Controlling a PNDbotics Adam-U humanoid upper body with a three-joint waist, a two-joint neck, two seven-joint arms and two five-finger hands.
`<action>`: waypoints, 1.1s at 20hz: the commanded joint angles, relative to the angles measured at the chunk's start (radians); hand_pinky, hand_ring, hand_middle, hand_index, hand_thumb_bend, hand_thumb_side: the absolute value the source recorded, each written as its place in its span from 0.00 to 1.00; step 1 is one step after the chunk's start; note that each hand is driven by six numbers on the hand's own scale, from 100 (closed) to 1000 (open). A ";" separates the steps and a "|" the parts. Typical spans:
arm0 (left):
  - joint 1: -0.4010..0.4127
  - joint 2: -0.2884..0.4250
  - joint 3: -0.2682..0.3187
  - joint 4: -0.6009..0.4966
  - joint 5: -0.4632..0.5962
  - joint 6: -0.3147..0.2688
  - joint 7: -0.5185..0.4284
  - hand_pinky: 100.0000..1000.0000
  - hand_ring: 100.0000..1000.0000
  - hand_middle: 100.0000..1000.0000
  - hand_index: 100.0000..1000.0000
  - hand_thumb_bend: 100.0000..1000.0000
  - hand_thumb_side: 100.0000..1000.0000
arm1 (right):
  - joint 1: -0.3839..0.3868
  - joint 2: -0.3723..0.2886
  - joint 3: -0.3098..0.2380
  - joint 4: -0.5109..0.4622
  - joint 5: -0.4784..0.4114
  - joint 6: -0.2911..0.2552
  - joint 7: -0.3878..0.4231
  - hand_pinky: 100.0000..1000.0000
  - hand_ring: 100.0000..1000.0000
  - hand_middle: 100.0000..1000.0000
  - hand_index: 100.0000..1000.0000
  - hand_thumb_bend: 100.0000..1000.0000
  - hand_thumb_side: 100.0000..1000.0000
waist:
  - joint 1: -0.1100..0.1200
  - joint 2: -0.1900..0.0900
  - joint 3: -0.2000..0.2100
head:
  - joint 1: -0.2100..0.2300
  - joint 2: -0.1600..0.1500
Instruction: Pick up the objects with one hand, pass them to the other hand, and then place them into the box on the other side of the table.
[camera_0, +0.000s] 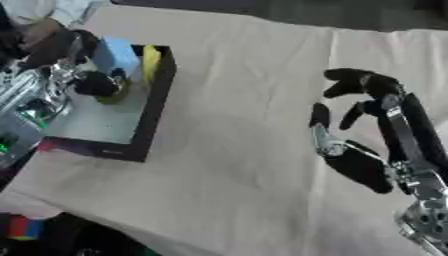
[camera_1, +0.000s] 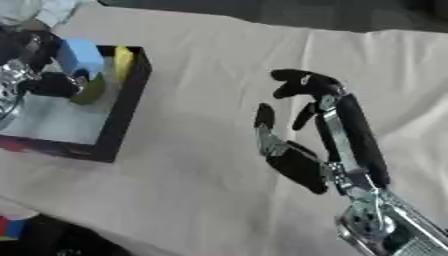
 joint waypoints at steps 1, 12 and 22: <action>-0.006 0.019 0.008 0.012 -0.049 0.000 -0.040 0.87 0.80 0.65 0.77 0.56 0.06 | -0.010 -0.010 -0.011 -0.021 -0.004 -0.003 -0.006 0.32 0.66 0.53 0.75 0.00 0.13 | 0.004 -0.015 0.000 | 0.003 -0.007; -0.003 0.013 0.032 0.031 -0.213 0.000 -0.202 0.97 0.87 0.72 0.84 0.48 0.51 | -0.004 -0.013 -0.012 -0.021 -0.007 -0.010 -0.013 0.32 0.66 0.53 0.75 0.00 0.15 | 0.005 -0.017 0.000 | 0.003 -0.008; 0.020 -0.050 0.103 -0.258 0.397 -0.224 0.351 0.74 0.69 0.59 0.81 0.00 0.62 | 0.024 -0.054 -0.109 -0.021 -0.077 -0.059 -0.080 0.33 0.70 0.57 0.78 0.00 0.42 | -0.003 -0.029 -0.008 | -0.066 0.009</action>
